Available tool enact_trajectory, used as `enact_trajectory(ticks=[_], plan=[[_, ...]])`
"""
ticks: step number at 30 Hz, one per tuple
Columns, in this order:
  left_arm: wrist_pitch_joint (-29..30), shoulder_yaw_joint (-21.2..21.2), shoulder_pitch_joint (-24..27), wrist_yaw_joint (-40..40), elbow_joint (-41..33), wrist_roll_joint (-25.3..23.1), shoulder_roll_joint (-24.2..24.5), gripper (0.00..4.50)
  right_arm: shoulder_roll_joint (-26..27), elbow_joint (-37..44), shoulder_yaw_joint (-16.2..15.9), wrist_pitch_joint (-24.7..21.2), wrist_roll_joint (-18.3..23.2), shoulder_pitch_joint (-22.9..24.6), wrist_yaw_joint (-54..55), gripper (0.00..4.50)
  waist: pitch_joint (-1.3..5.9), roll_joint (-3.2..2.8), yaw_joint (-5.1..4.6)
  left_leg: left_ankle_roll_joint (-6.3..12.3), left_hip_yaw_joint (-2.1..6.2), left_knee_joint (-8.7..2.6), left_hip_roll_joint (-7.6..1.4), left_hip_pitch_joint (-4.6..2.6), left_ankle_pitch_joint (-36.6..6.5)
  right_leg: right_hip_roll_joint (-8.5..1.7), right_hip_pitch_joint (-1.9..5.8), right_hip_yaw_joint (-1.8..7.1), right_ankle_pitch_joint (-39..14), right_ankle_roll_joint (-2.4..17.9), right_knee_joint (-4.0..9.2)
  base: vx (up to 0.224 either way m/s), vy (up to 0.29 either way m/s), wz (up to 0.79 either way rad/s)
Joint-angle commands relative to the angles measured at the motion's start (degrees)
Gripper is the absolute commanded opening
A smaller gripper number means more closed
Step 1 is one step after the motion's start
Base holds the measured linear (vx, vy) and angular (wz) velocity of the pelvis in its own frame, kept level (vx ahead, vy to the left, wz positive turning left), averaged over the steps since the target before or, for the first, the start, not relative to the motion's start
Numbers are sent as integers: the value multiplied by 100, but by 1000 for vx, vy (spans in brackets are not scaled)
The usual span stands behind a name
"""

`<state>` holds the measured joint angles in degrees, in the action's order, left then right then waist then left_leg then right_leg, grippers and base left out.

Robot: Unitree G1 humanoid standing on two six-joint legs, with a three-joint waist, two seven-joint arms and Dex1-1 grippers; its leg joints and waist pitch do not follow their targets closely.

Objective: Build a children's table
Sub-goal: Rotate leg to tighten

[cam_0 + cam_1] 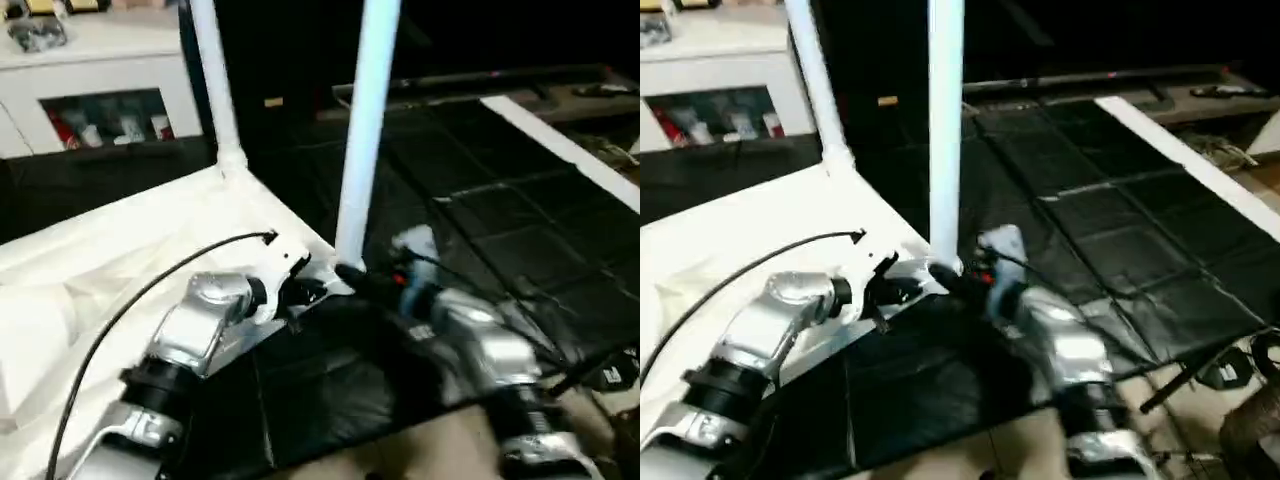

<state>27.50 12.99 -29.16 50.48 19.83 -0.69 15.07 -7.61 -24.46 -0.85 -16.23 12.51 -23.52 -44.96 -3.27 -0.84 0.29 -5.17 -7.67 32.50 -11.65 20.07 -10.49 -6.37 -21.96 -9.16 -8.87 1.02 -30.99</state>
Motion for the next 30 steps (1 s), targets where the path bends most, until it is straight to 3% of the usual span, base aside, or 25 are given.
enact_trajectory(ticks=[1,2,3,5,6,8,11,14,19,20,24,30], plan=[[-116,283,-34,402,86,-53,154,0,-187,191,-217,-89,108,88,-525,376,369,23,86,335,-58,-396,-122,52,-1621,-267,258,362,-1910,861,313,0,0,0],[-163,326,-36,492,91,-51,207,0,-286,214,-221,-71,118,94,-647,387,356,31,126,378,-120,-379,-132,-29,-1698,-252,182,393,-2081,920,326,0,0,0],[-248,428,-33,719,92,-51,327,0,-509,245,-227,-28,116,87,-878,404,361,38,150,380,-147,-369,-129,-64,-1707,-254,161,411,-2134,955,332,0,0,0],[-345,535,-37,963,98,-56,444,0,-704,282,-229,-8,160,63,-1125,418,410,57,219,411,-170,-342,-137,13,-1291,-254,221,460,-1745,1073,221,28,-17,6],[-456,617,-52,1117,125,-86,527,0,-830,311,-257,4,189,46,-1314,418,455,75,267,490,-179,-313,-130,55,-867,-247,262,475,-1245,1157,126,0,0,0],[-600,735,-82,1352,177,-127,650,0,-1024,399,-314,-28,251,36,-1671,436,427,106,338,622,-211,-288,-125,70,-662,-221,235,495,-972,1247,81,0,0,0],[-1017,895,-148,1820,297,-123,809,0,-1254,527,-473,-88,276,13,-2142,444,425,115,380,630,-223,-291,-129,65,-692,-232,258,521,-1134,1212,65,0,0,0],[-1399,1087,-232,2332,388,-120,965,0,-1417,518,-754,36,198,-61,-2583,444,407,111,412,513,-230,-312,-142,25,-958,-228,226,514,-1669,1074,128,0,0,0],[-1699,1287,-295,2781,399,-124,1118,0,-1407,435,-892,23,282,-193,-2964,444,417,109,504,394,-243,-318,-177,-21,-1031,-234,189,547,-1650,1103,106,0,0,0],[-1796,1348,-304,2963,375,-97,1175,0,-1380,338,-949,13,293,-266,-3102,412,420,108,521,378,-255,-314,-180,-43,-1027,-228,175,560,-1524,1169,89,0,0,0],[-1962,1412,-337,3176,418,-90,1225,0,-1363,191,-1054,10,260,-360,-3284,393,428,98,537,357,-252,-312,-180,-9,-966,-218,200,572,-1268,1279,30,0,0,0],[-2157,1457,-374,3340,509,-91,1258,0,-1315,-28,-1219,55,245,-505,-3526,338,426,132,563,293,-248,-307,-163,15,-1045,-234,218,576,-1527,1163,53,0,0,0]])
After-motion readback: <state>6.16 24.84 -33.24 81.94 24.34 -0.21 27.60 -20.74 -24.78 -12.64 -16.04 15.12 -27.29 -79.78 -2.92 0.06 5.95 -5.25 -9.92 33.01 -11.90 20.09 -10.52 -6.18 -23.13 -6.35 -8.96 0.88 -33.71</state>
